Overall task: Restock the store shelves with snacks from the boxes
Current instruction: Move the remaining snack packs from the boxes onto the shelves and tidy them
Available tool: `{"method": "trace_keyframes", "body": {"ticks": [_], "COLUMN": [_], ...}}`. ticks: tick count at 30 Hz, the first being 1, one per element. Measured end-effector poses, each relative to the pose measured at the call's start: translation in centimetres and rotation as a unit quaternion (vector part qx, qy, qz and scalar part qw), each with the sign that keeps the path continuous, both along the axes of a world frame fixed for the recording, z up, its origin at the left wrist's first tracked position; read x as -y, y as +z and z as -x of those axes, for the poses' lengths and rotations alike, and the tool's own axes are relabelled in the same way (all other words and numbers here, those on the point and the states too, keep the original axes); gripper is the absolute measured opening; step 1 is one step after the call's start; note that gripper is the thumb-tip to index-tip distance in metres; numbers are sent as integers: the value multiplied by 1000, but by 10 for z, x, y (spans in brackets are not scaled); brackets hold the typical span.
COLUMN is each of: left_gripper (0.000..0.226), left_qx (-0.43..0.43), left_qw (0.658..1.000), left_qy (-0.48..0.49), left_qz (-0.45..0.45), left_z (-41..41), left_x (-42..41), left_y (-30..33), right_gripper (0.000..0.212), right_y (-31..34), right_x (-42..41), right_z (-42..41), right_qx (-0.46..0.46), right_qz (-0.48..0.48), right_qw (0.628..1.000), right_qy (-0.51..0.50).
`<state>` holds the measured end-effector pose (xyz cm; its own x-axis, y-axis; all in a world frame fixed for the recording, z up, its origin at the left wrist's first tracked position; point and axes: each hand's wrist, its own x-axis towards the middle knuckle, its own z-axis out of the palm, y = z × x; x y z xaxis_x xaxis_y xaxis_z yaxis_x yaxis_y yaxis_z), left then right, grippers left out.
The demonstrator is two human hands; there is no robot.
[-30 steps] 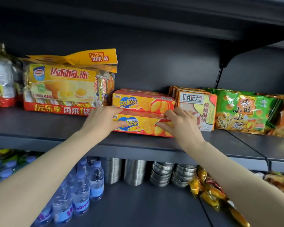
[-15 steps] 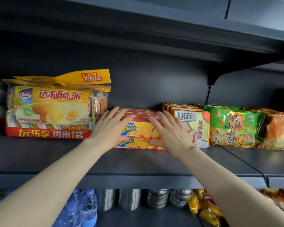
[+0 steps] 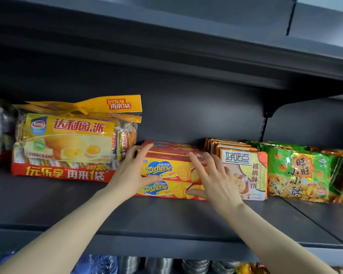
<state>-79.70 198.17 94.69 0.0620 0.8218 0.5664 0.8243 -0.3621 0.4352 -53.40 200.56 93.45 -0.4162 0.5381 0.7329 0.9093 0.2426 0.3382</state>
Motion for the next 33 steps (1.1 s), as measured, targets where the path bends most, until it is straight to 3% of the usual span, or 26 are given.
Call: {"method": "trace_keyframes", "body": {"ticks": [2, 8, 12, 14, 16, 18, 22, 26, 29, 33], "left_gripper": [98, 89, 108, 113, 109, 109, 111, 106, 102, 93], "left_qx": [76, 140, 48, -16, -80, -126, -114, -87, -68, -139], "left_qw": [997, 990, 998, 997, 993, 983, 967, 970, 976, 987], "left_qy": [-22, -12, 32, 68, 74, 76, 43, 20, 26, 58], "left_qz": [19, 17, 19, 18, 42, 106, 224, 227, 206, 54], "left_z": [0, -2, 0, -1, -3, -8, -12, -9, -12, -15], "left_x": [-2, -3, 1, 2, -3, -13, -36, -41, -33, -8], "left_y": [-2, -2, 12, 29, 47, 63, 74, 68, 66, 51], "right_gripper": [118, 100, 79, 68, 64, 64, 56, 55, 50, 63], "right_y": [-2, 12, 24, 45, 70, 86, 88, 91, 89, 64], "right_x": [-3, -8, -9, -18, -29, -43, -68, -74, -59, -21], "right_z": [2, 6, 7, 7, 9, 14, 31, 33, 32, 31], "right_qx": [-19, -32, -17, -67, -113, -122, -18, -48, -70, -84], "right_qz": [36, 149, 2, -37, 17, 135, 314, 353, 334, 86], "right_qw": [999, 988, 998, 994, 992, 983, 945, 930, 938, 992], "right_qy": [11, 39, 64, 81, 53, -3, -92, -85, -66, 26]}}
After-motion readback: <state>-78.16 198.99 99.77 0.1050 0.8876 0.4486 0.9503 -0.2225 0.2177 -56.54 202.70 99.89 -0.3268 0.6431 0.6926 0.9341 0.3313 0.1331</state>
